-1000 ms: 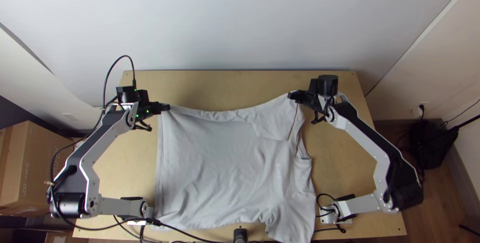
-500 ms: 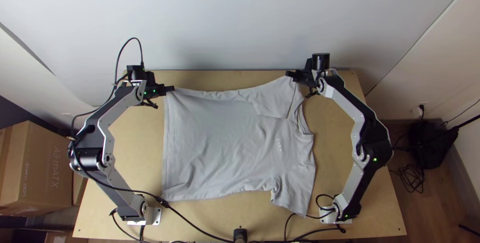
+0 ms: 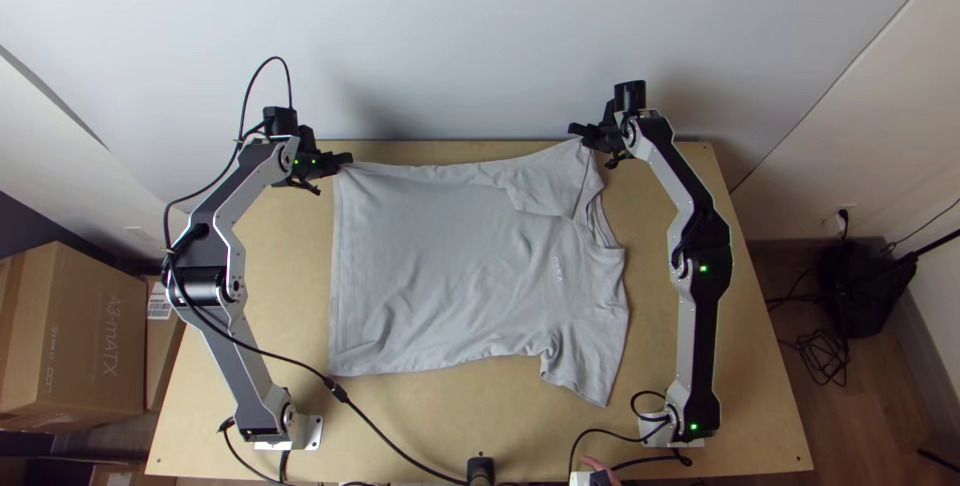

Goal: Fold the t-shirt

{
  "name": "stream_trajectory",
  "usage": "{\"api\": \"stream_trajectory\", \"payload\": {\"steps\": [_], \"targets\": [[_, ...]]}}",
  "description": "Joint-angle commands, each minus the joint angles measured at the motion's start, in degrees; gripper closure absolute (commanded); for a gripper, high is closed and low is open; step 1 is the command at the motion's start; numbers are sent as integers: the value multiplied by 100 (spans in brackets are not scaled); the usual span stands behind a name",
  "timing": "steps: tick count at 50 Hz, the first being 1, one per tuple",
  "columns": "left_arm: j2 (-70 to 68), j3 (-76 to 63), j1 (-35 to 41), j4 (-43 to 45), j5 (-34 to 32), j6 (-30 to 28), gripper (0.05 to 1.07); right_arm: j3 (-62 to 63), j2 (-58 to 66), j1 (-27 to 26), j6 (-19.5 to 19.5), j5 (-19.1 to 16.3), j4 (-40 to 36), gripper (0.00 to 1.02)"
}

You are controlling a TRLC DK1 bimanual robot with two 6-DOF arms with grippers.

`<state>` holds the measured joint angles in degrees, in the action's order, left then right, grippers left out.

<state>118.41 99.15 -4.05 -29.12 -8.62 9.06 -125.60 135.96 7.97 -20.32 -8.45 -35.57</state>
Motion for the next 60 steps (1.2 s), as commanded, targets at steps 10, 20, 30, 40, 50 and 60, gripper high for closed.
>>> {"api": "stream_trajectory", "payload": {"steps": [10,20,30,40,50,60], "targets": [[-345,-98,-52,-559,-272,-45,105,-281,-96,-138,36,19,-582,100],[-863,-757,-96,-454,-386,-133,105,-184,-325,-138,28,10,-1479,100],[-1303,-1364,-166,-269,-465,-159,105,774,-984,-76,-95,10,-1453,100],[-1690,-2076,-192,38,-509,-159,105,1706,-1573,-6,-122,10,-1101,100],[-1918,-2515,-192,188,-509,-176,105,2505,-2047,-6,-201,19,-952,100],[-2120,-2761,-210,197,-518,-176,105,3332,-2416,-50,-201,19,-609,100]]}}
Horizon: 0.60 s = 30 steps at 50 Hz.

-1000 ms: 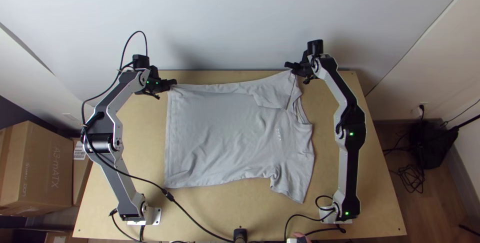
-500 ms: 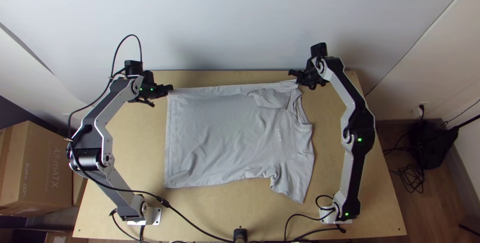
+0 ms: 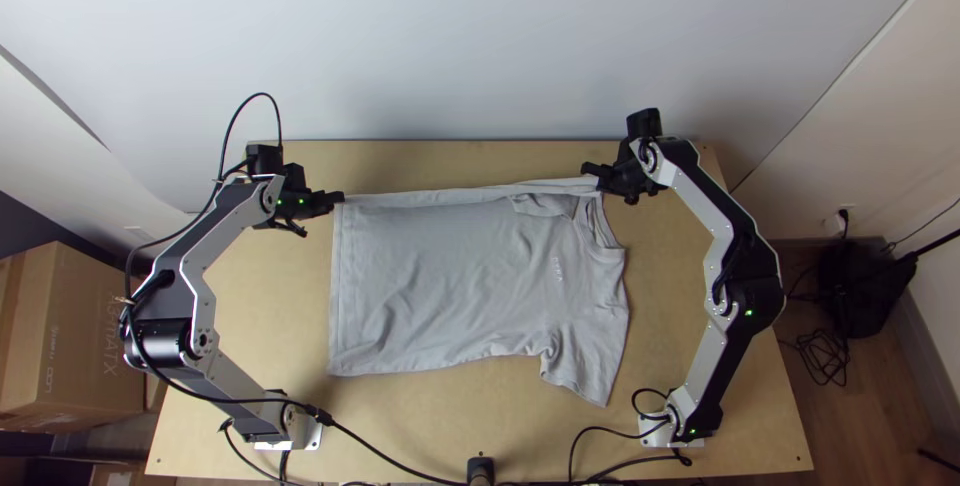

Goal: Fold the t-shirt

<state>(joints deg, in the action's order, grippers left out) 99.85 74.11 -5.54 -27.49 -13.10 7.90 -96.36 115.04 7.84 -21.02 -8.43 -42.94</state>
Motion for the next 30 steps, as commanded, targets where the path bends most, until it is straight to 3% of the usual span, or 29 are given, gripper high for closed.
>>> {"api": "stream_trajectory", "payload": {"steps": [1,30], "targets": [[-300,-318,-61,50,-70,-61,105,469,-351,-37,-131,16,154,100],[-1214,-2172,18,762,-52,-78,102,1602,-720,-116,-122,104,761,100]]}}
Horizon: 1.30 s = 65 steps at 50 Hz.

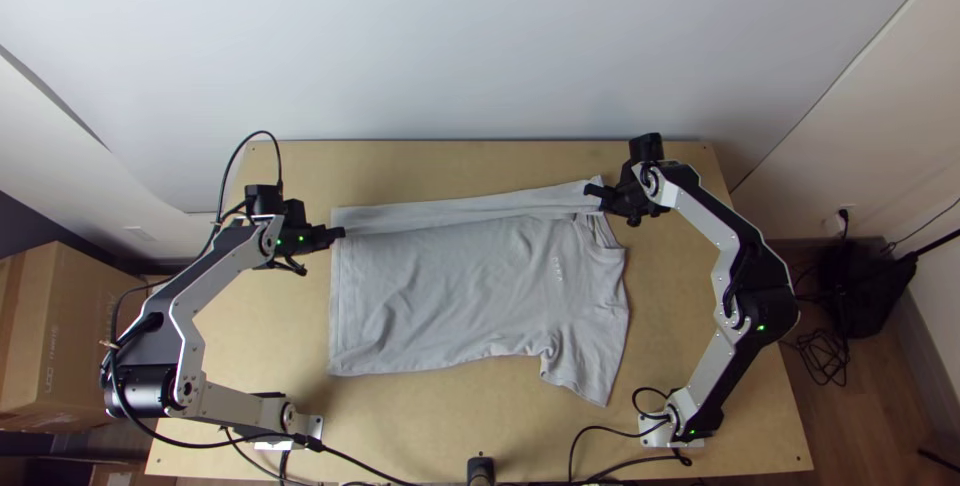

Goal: Fold the t-shirt

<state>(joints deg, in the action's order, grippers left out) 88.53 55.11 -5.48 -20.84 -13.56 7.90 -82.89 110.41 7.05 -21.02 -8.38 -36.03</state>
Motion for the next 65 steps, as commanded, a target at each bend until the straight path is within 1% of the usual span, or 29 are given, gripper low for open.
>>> {"api": "stream_trajectory", "payload": {"steps": [1,2,3,5,6,7,8,12,13,14,15,17,21,25,29,33,38,43,45,47,54,57,62,65], "targets": [[-90,-291,3,98,3,-87,98,291,-274,-37,-122,126,79,100],[-99,-317,3,89,11,-105,92,326,-310,-37,-122,144,87,98],[-108,-334,3,98,3,-157,85,362,-345,-37,-122,161,87,91],[-126,-361,3,98,20,-210,69,441,-415,-37,-113,241,87,67],[-134,-361,3,89,20,-219,60,493,-459,-37,-105,267,79,56],[-152,-361,3,80,29,-228,55,529,-512,-46,-96,276,79,50],[-161,-370,-6,80,38,-263,50,590,-573,-46,-78,285,79,45],[-214,-378,-24,10,38,-395,28,810,-890,-81,-78,311,79,31],[-231,-378,-33,10,38,-403,22,862,-1004,-90,-78,311,79,29],[-240,-378,-50,1,38,-412,13,933,-1109,-90,-78,311,70,25],[-257,-378,-59,-25,38,-412,9,977,-1224,-90,-78,311,70,22],[-310,-370,-77,-78,38,-430,10,1109,-1487,-116,-78,311,52,16],[-504,-361,-138,-219,38,-439,10,1346,-1988,-160,-105,302,-27,9],[-794,-361,-156,-307,29,-439,9,1443,-2366,-221,-157,293,-554,4],[-1084,-299,-156,-482,11,-439,10,1530,-2647,-336,-272,232,-1099,4],[-1391,-176,-156,-737,-32,-439,10,1741,-2990,-459,-245,82,-1477,4],[-1690,-18,-147,-1010,-50,-430,10,2084,-3324,-591,-254,-410,-1846,5],[-1892,254,-120,-1449,-85,-439,10,2348,-3474,-599,-403,-647,-2400,5],[-1998,386,-103,-1616,-103,-430,10,2532,-3544,-582,-307,-665,-2567,7],[-2112,492,-68,-1739,-138,-430,10,2779,-3658,-529,-201,-665,-2549,10],[-2323,791,-6,-2038,-147,-421,10,3446,-3913,-292,-157,-665,-2496,10],[-2349,870,-6,-2126,-147,-421,10,3640,-3931,-274,-122,-665,-2496,10],[-2411,931,-6,-2196,-147,-430,10,3939,-3887,-274,89,-665,-2479,10],[-2428,958,-6,-2223,-138,-439,10,4027,-3781,-274,124,-665,-2479,14]]}}
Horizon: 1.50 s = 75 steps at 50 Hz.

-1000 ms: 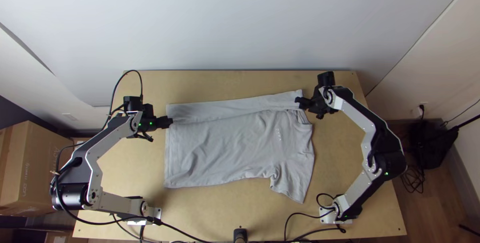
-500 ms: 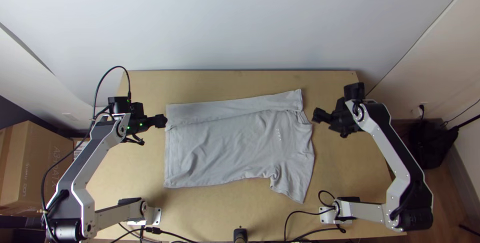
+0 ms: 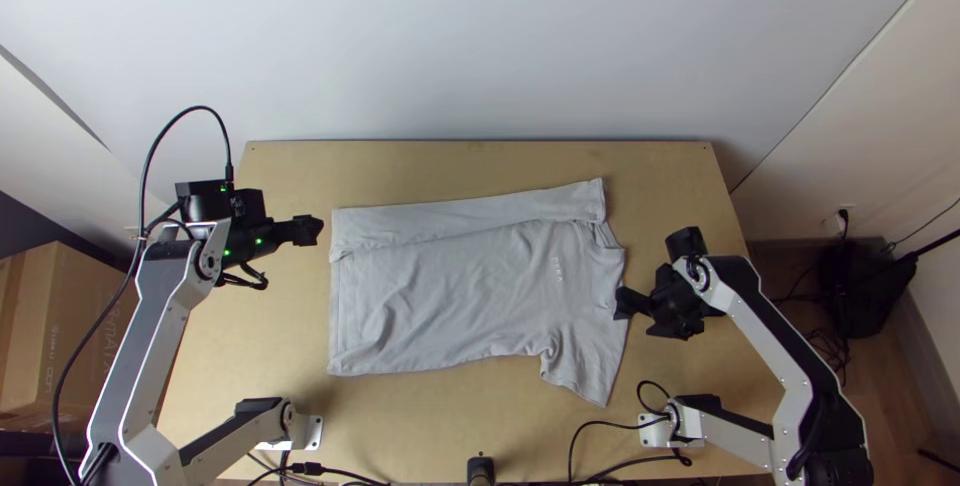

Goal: Fold the t-shirt

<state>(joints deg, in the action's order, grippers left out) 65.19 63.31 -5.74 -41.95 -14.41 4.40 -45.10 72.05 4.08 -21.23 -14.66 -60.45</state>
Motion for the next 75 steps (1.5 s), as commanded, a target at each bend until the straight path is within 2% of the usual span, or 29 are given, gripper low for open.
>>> {"api": "stream_trajectory", "payload": {"steps": [1,4,16,21,26,42,47,53,63,65,69,75], "targets": [[-103,138,20,-111,-53,-98,10,283,99,23,146,-37,-46,17],[-103,164,20,-111,-53,-98,10,353,134,120,137,-37,-29,21],[-15,428,20,-173,-44,-98,10,520,477,313,119,-46,138,22],[-6,569,20,-313,-18,-98,10,608,538,348,111,-37,340,50],[152,806,38,-867,-18,-212,10,687,679,401,102,-37,349,68],[-243,771,134,-1764,0,-1056,10,722,916,1034,49,-46,437,70],[-384,674,169,-2203,9,-1425,10,687,977,1078,-12,-46,481,101],[-657,437,117,-2774,62,-2014,10,652,854,1227,-39,-46,420,100],[-1395,-627,213,-3407,167,-3420,10,414,635,1254,-39,-46,200,100],[-1324,-855,275,-3513,220,-3446,10,344,617,1254,-39,-46,112,100],[-1210,-1330,486,-3574,738,-3437,11,221,538,1218,-39,-46,33,100],[-920,-1743,1004,-3548,1538,-3033,11,54,494,1210,-47,-46,-99,100]]}}
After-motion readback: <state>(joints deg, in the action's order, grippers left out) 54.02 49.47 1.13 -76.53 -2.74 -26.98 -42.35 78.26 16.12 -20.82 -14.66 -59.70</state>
